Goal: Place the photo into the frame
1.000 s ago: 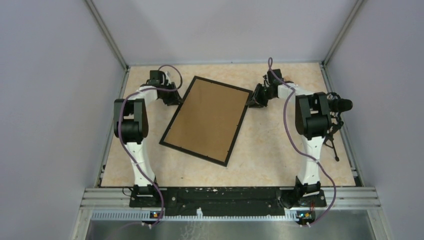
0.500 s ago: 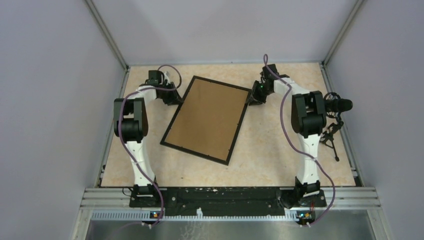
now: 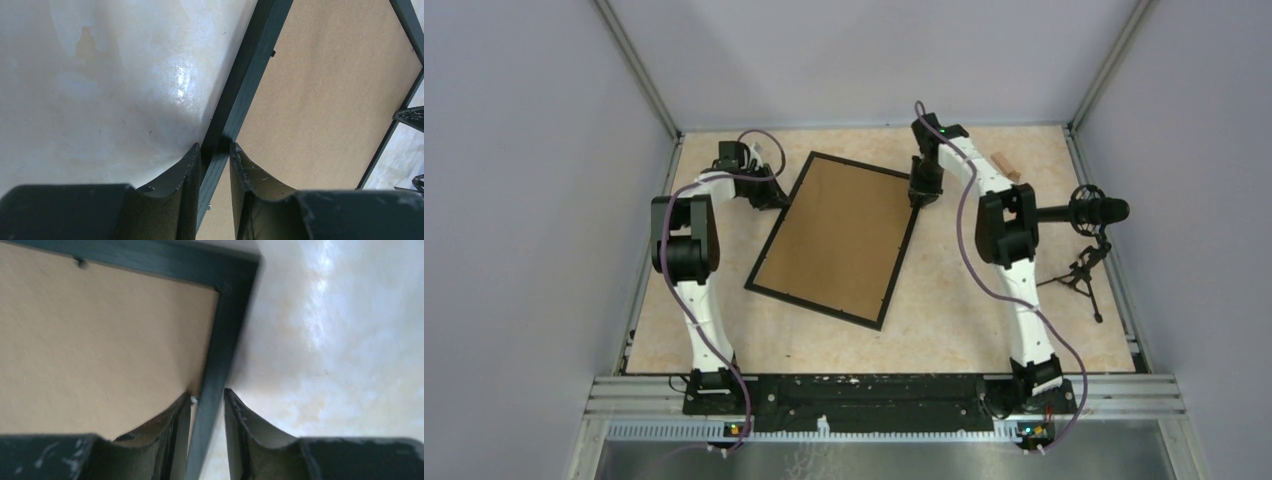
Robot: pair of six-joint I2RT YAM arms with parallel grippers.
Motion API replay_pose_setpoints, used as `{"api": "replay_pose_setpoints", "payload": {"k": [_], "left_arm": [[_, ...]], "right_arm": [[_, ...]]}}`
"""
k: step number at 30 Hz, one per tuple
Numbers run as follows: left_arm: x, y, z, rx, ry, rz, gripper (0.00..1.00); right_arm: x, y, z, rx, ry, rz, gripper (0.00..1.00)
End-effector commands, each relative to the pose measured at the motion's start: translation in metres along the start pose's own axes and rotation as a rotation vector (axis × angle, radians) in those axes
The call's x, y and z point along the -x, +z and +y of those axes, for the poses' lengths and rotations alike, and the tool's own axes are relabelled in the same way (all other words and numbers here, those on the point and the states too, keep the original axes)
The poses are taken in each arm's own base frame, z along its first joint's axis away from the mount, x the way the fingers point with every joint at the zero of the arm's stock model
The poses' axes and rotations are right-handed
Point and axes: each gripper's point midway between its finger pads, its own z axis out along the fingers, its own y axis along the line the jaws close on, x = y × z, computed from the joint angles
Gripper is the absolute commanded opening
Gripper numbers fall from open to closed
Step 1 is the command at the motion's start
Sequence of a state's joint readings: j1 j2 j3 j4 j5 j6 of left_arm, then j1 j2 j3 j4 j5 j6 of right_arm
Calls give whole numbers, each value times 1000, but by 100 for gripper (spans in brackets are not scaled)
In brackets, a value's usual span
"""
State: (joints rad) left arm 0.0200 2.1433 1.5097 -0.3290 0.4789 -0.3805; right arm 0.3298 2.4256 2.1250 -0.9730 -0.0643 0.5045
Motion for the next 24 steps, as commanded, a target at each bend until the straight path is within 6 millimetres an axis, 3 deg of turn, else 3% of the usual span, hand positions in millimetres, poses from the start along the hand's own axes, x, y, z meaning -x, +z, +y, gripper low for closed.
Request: {"api": "replay_pose_setpoints", "payload": {"k": [1, 6, 8, 13, 16, 18, 19, 21, 24], "left_arm": [[-46, 24, 11, 37, -29, 132, 32], [-44, 21, 3, 29, -9, 126, 32], [-37, 15, -3, 28, 16, 102, 33], [-10, -22, -31, 19, 100, -14, 44], [0, -56, -56, 1, 159, -95, 58], [-3, -77, -73, -22, 192, -119, 64], [-8, -89, -83, -46, 202, -125, 66], [-23, -110, -101, -111, 221, -123, 68], [-60, -139, -122, -198, 260, -97, 70]], "right_arm": [[-50, 92, -21, -337, -198, 119, 33], [-45, 91, 9, -294, -258, 102, 41], [-32, 72, 23, -243, -262, 48, 46], [14, -37, 67, -54, -265, -158, 67], [13, -99, 76, 19, -279, -244, 79], [-11, -129, 77, 108, -266, -256, 81], [-39, -123, 71, 147, -250, -192, 81], [-77, -124, 69, 233, -202, -137, 81], [-120, -122, 58, 285, -138, -117, 81]]}}
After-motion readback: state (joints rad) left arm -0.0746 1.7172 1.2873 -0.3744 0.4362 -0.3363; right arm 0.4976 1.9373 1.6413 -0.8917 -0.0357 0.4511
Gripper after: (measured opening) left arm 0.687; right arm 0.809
